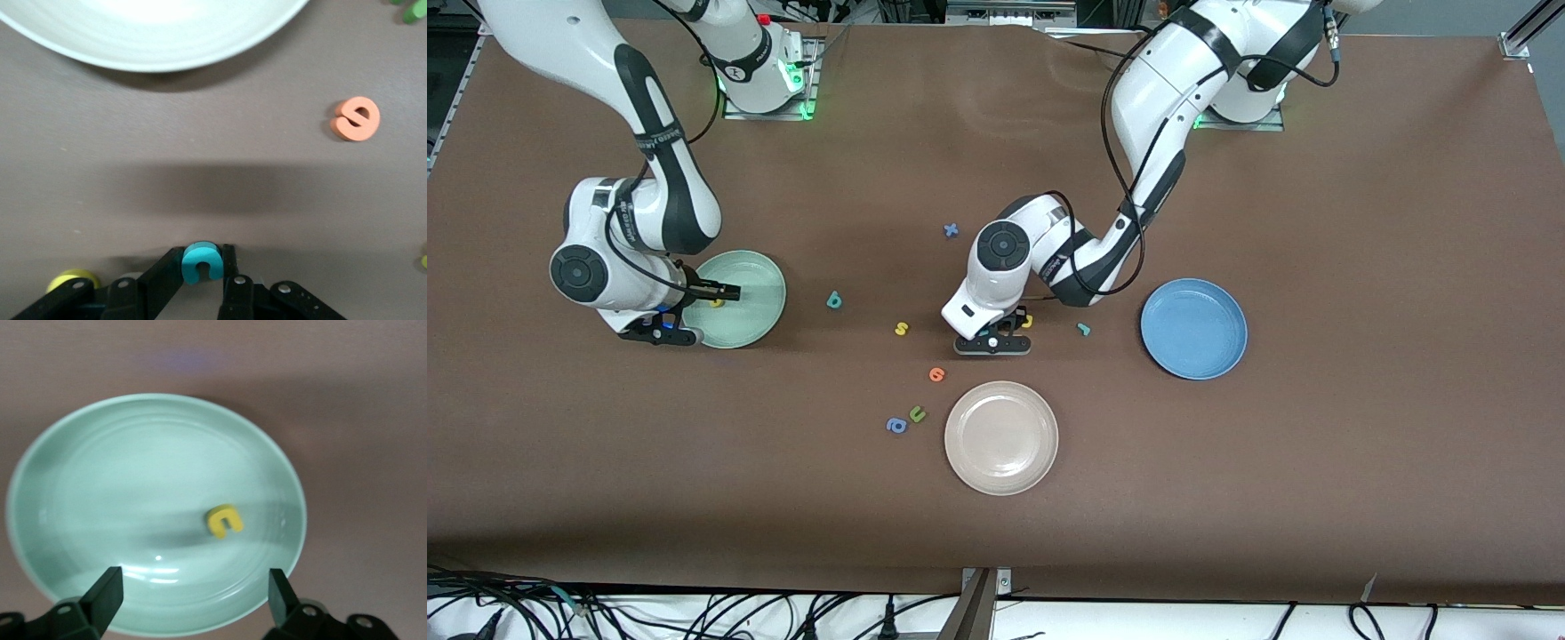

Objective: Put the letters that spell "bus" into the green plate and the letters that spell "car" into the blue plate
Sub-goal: 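Drop the teal c into the blue plate while the right gripper reaches teal q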

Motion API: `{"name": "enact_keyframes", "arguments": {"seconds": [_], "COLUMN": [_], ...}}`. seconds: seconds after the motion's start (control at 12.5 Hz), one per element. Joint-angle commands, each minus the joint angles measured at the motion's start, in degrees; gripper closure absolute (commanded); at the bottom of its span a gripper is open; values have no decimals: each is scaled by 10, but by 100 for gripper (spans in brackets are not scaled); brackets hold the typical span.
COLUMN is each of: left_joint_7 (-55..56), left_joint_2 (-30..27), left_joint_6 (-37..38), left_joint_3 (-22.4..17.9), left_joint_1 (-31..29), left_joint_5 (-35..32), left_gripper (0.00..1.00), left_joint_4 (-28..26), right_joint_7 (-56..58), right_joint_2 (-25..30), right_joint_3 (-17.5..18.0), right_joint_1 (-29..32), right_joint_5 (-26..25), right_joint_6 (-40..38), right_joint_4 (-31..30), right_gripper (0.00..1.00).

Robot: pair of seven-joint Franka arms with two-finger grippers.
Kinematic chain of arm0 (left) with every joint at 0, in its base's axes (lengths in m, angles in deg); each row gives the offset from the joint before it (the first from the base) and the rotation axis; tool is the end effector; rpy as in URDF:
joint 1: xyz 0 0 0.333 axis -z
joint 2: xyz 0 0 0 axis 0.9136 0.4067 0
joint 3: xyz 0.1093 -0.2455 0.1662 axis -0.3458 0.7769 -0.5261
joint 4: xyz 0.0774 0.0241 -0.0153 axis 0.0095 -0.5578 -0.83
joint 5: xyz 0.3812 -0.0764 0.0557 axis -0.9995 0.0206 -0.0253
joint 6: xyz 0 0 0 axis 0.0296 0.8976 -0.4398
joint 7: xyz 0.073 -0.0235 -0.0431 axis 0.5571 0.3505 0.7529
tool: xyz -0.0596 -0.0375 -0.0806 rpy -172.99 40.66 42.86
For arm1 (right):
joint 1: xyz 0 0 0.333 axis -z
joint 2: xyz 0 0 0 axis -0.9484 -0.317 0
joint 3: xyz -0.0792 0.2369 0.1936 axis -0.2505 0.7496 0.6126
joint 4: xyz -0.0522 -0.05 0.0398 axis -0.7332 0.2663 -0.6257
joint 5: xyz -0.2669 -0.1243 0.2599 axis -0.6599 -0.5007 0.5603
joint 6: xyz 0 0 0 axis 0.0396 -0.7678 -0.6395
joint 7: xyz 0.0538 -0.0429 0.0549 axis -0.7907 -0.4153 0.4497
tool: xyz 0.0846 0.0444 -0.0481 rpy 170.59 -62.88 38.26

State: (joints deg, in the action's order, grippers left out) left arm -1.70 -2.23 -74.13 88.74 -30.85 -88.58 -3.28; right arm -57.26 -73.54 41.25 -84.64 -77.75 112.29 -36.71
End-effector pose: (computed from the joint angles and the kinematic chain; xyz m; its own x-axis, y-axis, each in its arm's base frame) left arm 0.5519 -0.5190 0.1792 0.9984 0.0527 -0.0188 0.0542 -0.9944 0.0907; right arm 0.5532 0.0214 0.2298 0.9531 -0.1166 -0.2792 -0.0998 -0.9923 0.0734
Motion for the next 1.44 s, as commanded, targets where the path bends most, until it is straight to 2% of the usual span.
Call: {"name": "enact_keyframes", "arguments": {"seconds": [0.0,0.16,0.4,0.64,0.96,1.12,1.2,1.28,1.36], "left_joint_7": [6,-14,-90,-197,-264,-319,-320,-319,-320], "left_joint_2": [-61,-91,-112,-113,-139,-152,-153,-154,-161], "left_joint_6": [95,153,215,262,267,266,266,266,266], "left_joint_3": [-4,-1,-1,0,9,10,11,11,15], "left_joint_1": [-12,-39,-89,-158,-236,-274,-275,-271,-270], "left_joint_5": [-20,-18,-17,-13,-15,-15,-12,-12,-12], "left_gripper": [80,79,78,74,74,74,60,1,0], "left_joint_4": [4,0,-5,-23,-127,-165,-178,-179,-177], "right_joint_7": [-85,-175,-274,-328,-333,-330,-330,-330,-330], "right_joint_2": [25,20,-7,-46,-63,-64,-68,-71,-74], "right_joint_3": [56,103,149,155,152,150,150,150,150], "right_joint_1": [-3,-4,-9,-39,-45,-44,-44,-44,-44], "right_joint_5": [17,17,17,17,12,8,8,8,8], "right_joint_6": [-15,7,70,132,158,159,162,173,183], "right_joint_4": [0,5,1,0,-4,-6,-6,-6,-11], "right_gripper": [3,3,4,4,4,11,13,21,27]}}
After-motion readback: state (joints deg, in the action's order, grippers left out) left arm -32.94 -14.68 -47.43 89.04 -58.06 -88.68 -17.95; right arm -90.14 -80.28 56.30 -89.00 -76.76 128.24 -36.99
